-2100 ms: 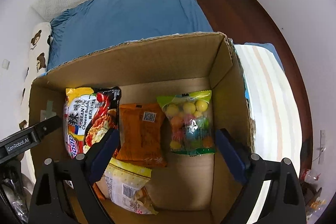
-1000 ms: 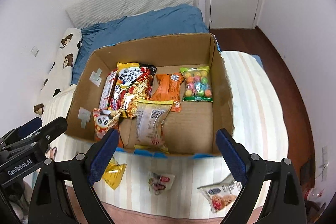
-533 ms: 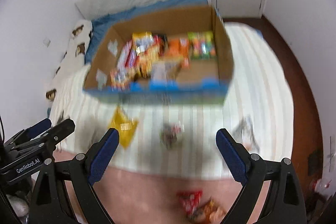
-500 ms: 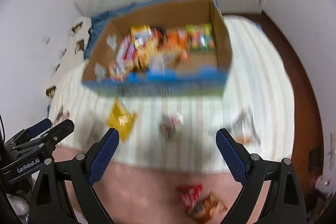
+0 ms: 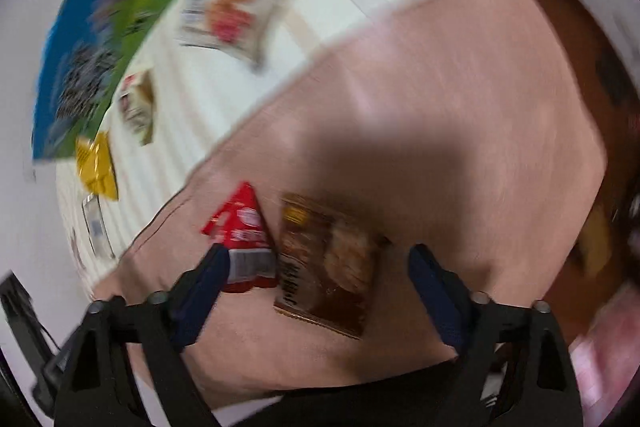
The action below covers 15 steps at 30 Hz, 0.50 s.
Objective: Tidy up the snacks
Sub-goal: 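Grasp the yellow snack bag with left tool while right tool grasps brown pastry packet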
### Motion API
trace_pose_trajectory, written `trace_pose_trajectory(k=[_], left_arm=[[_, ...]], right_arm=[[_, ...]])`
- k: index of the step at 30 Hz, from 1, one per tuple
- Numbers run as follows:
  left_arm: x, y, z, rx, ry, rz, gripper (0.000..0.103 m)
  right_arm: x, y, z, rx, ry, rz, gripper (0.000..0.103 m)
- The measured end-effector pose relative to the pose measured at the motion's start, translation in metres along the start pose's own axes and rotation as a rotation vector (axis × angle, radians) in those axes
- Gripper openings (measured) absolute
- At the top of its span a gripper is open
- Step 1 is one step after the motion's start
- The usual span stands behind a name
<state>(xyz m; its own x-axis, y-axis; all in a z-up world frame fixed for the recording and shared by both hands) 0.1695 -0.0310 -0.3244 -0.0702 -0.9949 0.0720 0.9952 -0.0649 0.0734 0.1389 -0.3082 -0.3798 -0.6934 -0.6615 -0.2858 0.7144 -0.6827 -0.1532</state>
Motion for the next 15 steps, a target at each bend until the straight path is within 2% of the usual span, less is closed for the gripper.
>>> trace_pose_trajectory(k=[2, 5, 6, 7, 10, 13, 15], left_arm=[[0.000, 0.002, -0.005, -0.012, 0.004, 0.003, 0.092], [-0.005, 0.017, -0.006, -0.011, -0.001, 0.033, 0.092], [-0.007, 0.024, -0.005, -0.010, -0.013, 0.058, 0.092], [-0.011, 0.033, -0.004, -0.007, -0.035, 0.094, 0.092], [-0.019, 0.059, -0.002, 0.011, -0.103, 0.197, 0.092], [-0.027, 0.094, -0.008, 0.027, -0.213, 0.324, 0.092], [-0.030, 0.112, -0.015, 0.026, -0.241, 0.372, 0.092]], right_arm=[[0.006, -0.004, -0.012, -0.013, -0.014, -0.011, 0.083], [-0.002, -0.005, -0.021, 0.049, -0.065, 0.064, 0.080], [-0.007, -0.006, -0.023, 0.074, -0.088, 0.100, 0.073], [-0.011, -0.006, -0.025, 0.112, -0.118, 0.148, 0.066], [-0.016, -0.005, -0.024, 0.144, -0.143, 0.201, 0.060], [-0.022, 0.002, -0.016, 0.165, -0.132, 0.212, 0.057], [-0.025, 0.006, -0.010, 0.185, -0.131, 0.215, 0.057]])
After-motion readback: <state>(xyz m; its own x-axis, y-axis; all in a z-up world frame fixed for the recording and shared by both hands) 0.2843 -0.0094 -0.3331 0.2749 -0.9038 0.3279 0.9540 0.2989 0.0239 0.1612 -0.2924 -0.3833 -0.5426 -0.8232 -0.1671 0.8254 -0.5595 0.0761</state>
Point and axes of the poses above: each gripper's, at about its wrist camera, not at the fingertips, and z roughly against the way its jaws point, x to its right, y to its top, the point moved 6 cm from there along -z, roughly the way its jaws point, and after that the axes turned 14 degrees about -z, right-handed, at the moved point
